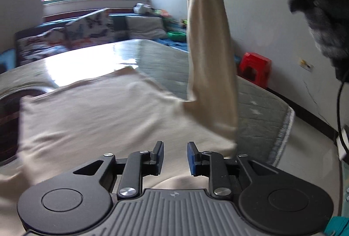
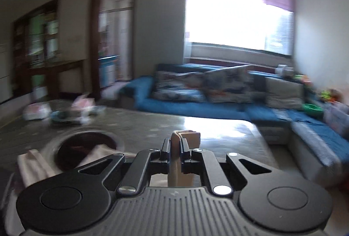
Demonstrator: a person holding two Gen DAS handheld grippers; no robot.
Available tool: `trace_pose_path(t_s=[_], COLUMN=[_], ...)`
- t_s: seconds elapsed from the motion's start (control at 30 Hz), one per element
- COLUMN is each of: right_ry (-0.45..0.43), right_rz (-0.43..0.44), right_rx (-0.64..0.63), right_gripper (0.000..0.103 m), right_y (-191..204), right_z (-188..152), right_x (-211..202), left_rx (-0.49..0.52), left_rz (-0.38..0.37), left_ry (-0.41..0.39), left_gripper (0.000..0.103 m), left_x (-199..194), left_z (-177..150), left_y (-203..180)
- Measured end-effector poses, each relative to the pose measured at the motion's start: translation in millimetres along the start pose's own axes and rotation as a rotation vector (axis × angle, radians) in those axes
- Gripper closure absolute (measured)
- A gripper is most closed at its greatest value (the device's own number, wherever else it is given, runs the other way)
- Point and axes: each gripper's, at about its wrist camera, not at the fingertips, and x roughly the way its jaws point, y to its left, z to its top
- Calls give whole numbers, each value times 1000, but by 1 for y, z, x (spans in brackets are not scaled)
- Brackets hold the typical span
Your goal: Fold clothes
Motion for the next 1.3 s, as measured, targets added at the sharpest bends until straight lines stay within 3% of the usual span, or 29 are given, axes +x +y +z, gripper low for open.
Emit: trace_pose_path(t_s=[0.27, 0.4, 0.53, 0.63, 0.9, 1.07, 1.3], right_ry=[145, 237, 265, 272, 377, 417, 356], right_rz=[278, 376, 422, 392, 182, 146, 157], right_rx=[-135, -146, -161, -151, -91, -64, -106], right_gripper=[96, 95, 90, 87, 86, 87, 86], right_y=[87, 118, 124, 109, 38, 17, 14], right_z=[-30, -55, -63, -65, -102, -127, -106], right_x=[60, 76, 69, 60, 42, 39, 48], left_rx=[-145, -185, -197, -184, -145, -104, -127], left_rz=[183, 235, 260, 267, 201, 168, 153], left_ry=[-16, -19, -31, -45, -66, -29, -9], left_gripper=[75, 75, 75, 75, 75, 75, 75], left_x=[-50, -60, -67, -69, -54, -29, -11], left_z=[-26, -33, -34, -31, -17, -10, -3], left_y=[54, 66, 72, 72, 56, 46, 48])
